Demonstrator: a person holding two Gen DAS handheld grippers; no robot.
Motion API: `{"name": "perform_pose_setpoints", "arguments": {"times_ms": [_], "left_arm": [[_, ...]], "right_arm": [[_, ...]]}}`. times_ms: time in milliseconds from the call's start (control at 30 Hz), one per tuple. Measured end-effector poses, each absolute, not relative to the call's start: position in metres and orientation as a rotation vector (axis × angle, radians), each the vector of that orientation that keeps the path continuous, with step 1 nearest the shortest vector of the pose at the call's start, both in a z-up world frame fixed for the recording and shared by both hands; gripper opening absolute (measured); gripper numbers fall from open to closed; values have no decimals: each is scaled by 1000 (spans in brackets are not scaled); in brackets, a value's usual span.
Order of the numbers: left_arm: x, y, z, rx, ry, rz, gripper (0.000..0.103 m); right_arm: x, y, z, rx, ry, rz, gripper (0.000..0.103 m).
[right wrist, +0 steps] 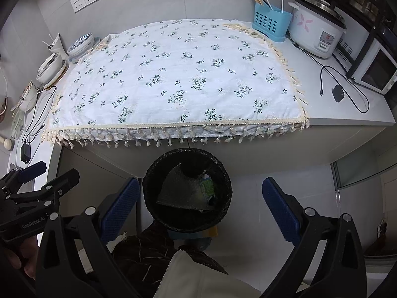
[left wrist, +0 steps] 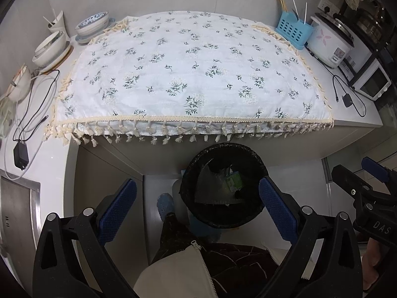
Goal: Collect trash
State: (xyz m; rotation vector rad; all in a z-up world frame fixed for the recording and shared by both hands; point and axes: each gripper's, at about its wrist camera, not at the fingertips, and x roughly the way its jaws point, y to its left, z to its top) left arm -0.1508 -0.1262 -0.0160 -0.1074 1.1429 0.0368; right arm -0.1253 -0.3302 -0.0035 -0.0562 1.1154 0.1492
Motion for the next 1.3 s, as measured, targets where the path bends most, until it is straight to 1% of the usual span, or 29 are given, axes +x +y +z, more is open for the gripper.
{"name": "perform_pose_setpoints", "arguments": {"times_ms": [1300], "left_arm": [[-155, -127, -15, -120, 1146, 60, 97]], "right_arm": [[-124, -326, -3, -85, 1112, 172, 95]]}}
